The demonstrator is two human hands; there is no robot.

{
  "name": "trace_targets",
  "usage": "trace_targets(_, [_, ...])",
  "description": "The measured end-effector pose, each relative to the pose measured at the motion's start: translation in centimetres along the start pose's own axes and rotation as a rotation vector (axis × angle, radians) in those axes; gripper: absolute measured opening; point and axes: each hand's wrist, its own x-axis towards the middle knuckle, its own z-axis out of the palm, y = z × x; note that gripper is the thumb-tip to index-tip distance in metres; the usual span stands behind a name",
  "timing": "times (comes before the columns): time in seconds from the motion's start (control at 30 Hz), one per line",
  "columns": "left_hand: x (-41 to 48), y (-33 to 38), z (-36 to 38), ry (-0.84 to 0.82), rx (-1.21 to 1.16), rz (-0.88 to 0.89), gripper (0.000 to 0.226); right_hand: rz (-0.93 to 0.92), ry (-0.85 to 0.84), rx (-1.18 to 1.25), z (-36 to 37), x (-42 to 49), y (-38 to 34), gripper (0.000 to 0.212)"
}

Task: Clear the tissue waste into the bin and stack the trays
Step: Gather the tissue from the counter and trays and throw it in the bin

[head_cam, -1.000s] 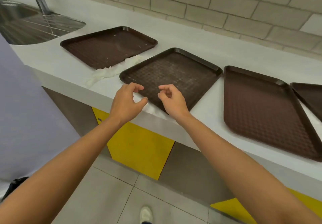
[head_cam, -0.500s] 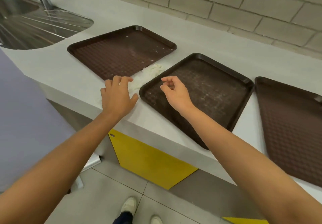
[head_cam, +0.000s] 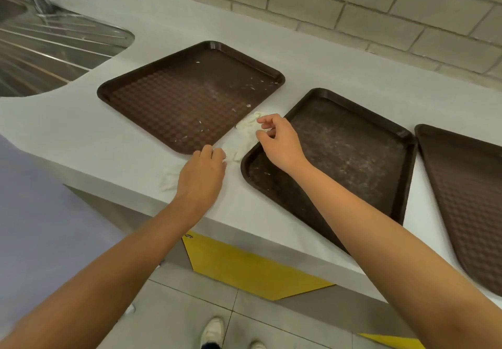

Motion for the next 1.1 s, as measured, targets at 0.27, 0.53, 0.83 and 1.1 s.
trace_targets(0.27, [0.8,-0.3,-1.0,-0.055,0.024,0.093,0.037,-0.032,-0.059,-0.478,1.2,3.5,0.5,0.05])
trace_targets(0.53, [2.6,-0.9,-2.6,0.034,-0.25,0.008,0.024,0.038,-0.242,-0.75,1.6,6.1,0.9,0.07])
trace_targets(0.83, [4.6,-0.8,-2.9,0.111,-0.373,-0.058,0.031,-0.141,-0.05,-0.762,2.8,5.6,0.9,0.024])
trace_targets(1.1, [5.2,0.5,-3.5,0.11,-0.449,-0.067,0.035,-0.137,0.122,-0.437,1.5,5.3,0.6,0.037])
